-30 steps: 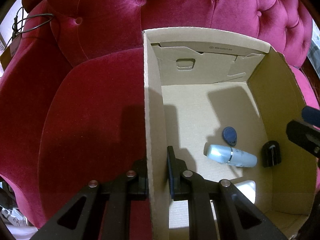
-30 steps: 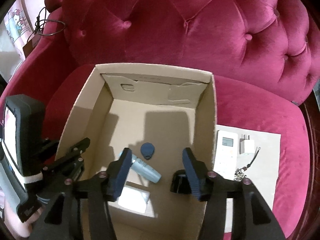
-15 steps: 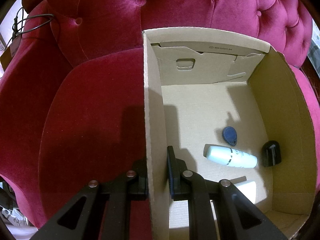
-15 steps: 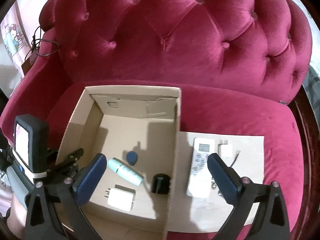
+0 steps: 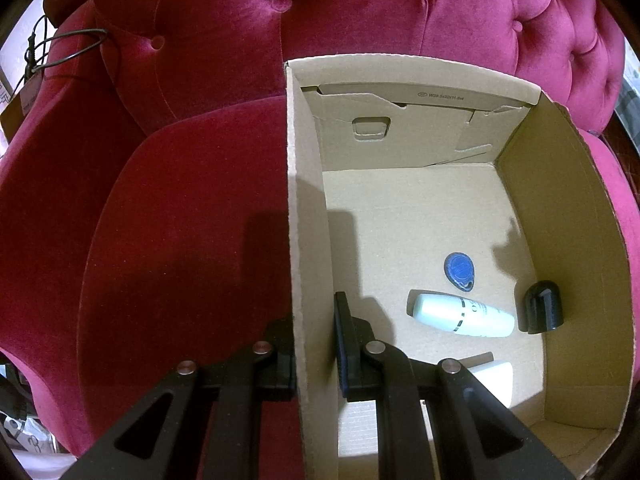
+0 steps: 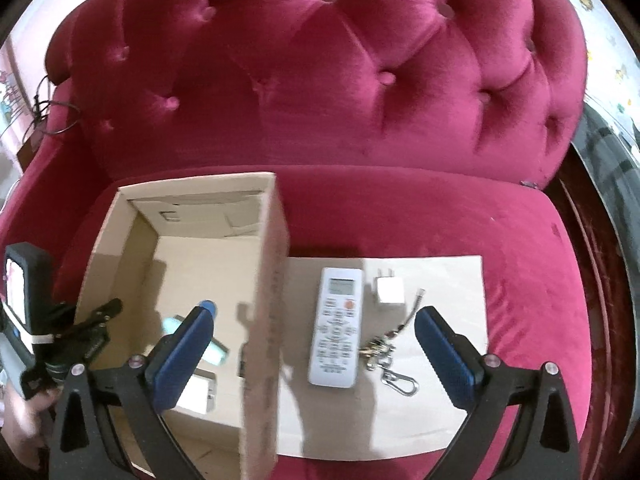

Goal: Organize rigid objects
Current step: 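Move the right gripper out of the box over the paper to the keychain, then close the right gripper on the metal keychain rings, then lift the keychain with the right gripper and carry it into the box, then lower the keychain beside the bottle and open the right gripper, then move the right gripper back over the paper to the white charger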

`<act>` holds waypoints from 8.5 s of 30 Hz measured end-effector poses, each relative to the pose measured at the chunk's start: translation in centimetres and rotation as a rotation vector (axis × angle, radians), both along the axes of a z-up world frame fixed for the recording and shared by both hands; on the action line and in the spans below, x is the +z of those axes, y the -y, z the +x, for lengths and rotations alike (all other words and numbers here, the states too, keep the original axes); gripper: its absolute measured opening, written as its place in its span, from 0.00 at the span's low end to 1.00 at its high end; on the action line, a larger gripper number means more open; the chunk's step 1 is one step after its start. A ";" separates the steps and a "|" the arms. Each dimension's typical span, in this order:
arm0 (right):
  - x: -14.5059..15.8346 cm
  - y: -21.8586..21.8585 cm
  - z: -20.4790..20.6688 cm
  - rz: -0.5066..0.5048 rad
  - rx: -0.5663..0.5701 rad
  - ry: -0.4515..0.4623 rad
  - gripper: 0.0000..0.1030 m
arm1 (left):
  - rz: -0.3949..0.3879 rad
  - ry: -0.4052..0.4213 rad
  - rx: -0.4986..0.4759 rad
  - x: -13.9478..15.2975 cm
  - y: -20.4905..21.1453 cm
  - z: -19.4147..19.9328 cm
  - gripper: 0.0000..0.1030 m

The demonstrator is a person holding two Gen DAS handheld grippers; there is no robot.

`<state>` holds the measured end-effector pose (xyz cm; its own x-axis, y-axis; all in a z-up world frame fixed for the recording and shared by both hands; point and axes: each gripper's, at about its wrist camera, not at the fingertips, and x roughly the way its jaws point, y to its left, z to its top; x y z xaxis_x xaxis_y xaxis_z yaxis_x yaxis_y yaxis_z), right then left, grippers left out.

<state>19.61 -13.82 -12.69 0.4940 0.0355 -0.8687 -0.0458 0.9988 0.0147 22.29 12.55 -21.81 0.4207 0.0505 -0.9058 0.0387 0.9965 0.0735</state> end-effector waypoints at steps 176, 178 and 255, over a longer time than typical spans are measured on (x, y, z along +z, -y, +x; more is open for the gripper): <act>3.9 -9.9 0.0 0.047 0.199 0.088 0.10 | -0.007 0.003 -0.003 0.0 -0.5 -0.1 0.14; 3.3 -10.3 0.2 0.045 0.203 0.080 0.10 | -0.007 0.003 -0.003 0.0 -0.5 -0.1 0.14; -2.8 -10.1 2.6 0.037 0.147 -0.053 0.45 | 0.007 0.002 -0.011 0.1 -0.3 0.0 0.15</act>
